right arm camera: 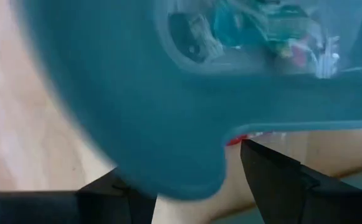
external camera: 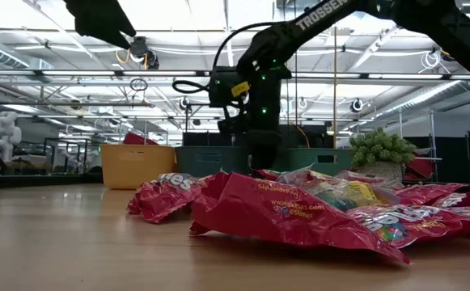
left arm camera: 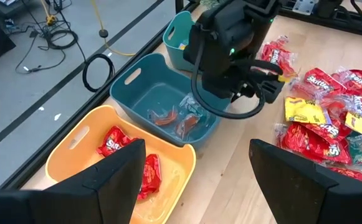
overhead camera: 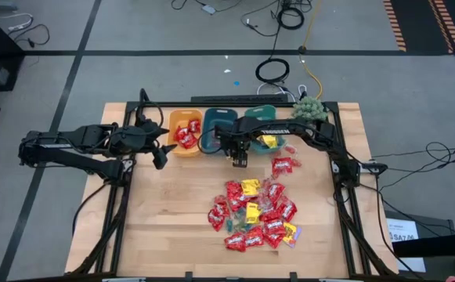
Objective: Sort candy
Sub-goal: Put the transparent red gummy into the blue bin
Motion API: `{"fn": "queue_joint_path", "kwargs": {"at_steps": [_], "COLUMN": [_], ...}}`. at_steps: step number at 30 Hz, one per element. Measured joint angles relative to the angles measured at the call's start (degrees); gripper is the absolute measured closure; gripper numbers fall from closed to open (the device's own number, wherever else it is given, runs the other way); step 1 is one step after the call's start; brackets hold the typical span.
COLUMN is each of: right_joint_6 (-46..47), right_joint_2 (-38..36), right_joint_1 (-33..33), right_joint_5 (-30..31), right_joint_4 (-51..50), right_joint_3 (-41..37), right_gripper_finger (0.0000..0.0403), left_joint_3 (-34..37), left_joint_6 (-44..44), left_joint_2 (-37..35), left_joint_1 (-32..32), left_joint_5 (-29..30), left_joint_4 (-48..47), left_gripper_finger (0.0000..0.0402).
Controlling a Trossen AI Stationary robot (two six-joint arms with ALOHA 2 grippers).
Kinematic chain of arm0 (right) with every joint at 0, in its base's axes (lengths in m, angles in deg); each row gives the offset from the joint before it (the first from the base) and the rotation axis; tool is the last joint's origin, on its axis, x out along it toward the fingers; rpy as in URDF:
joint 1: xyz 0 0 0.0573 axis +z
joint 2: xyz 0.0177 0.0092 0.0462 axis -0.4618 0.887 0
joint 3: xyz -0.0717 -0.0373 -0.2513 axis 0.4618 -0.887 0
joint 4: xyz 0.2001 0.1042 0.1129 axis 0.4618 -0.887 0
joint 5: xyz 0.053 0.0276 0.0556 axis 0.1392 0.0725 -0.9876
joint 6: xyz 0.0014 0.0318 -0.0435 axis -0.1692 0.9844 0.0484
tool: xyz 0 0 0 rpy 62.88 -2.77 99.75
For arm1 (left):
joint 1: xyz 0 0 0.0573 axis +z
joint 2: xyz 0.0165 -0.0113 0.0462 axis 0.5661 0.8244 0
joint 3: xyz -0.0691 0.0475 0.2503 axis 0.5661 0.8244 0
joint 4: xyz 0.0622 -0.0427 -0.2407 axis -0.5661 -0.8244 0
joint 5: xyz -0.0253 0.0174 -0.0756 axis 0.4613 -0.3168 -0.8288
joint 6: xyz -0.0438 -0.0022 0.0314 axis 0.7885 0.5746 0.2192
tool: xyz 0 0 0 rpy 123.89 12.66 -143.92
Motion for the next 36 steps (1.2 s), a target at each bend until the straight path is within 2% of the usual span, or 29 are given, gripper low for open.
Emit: {"fn": "queue_joint_path", "kwargs": {"at_steps": [8,11,14,18,20,27,32,36], "right_joint_6": [1.9,2.7,3.2,4.1,4.1,5.9,9.9,13.4], "right_joint_2": [0.7,0.8,0.8,0.8,0.7,-1.0,-6.8,-10.0], "right_joint_1": [0.0,-0.3,-0.3,-0.3,-0.3,0.1,1.3,1.3], "right_joint_5": [-0.4,-0.4,-0.4,-0.7,-0.7,-0.5,0.6,0.7], "right_joint_4": [3.3,4.2,4.1,1.5,-1.0,-15.1,-15.7,-12.3], "right_joint_3": [0.0,0.0,0.0,0.0,0.1,2.6,5.7,10.6], "right_gripper_finger": [0.0194,0.0214,0.0264,0.0367,0.0391,0.0401,0.0402,0.0402], "left_joint_3": [0.0,0.0,0.0,0.0,0.0,0.0,0.0,0.0], "left_joint_6": [0.0,0.0,0.0,0.0,0.0,0.0,0.0,0.0], "left_joint_2": [0.0,0.0,0.0,0.0,0.0,0.0,0.0,0.0], "left_joint_1": [0.0,0.0,0.0,0.0,0.0,0.0,0.0,0.0], "left_joint_5": [0.0,0.0,0.0,0.0,0.0,0.0,0.0,0.0], "left_joint_4": [0.0,0.0,0.0,0.0,0.0,0.0,0.0,0.0], "left_gripper_finger": [0.0104,0.0104,0.0104,0.0104,0.0104,0.0104,0.0104,0.0104]}}
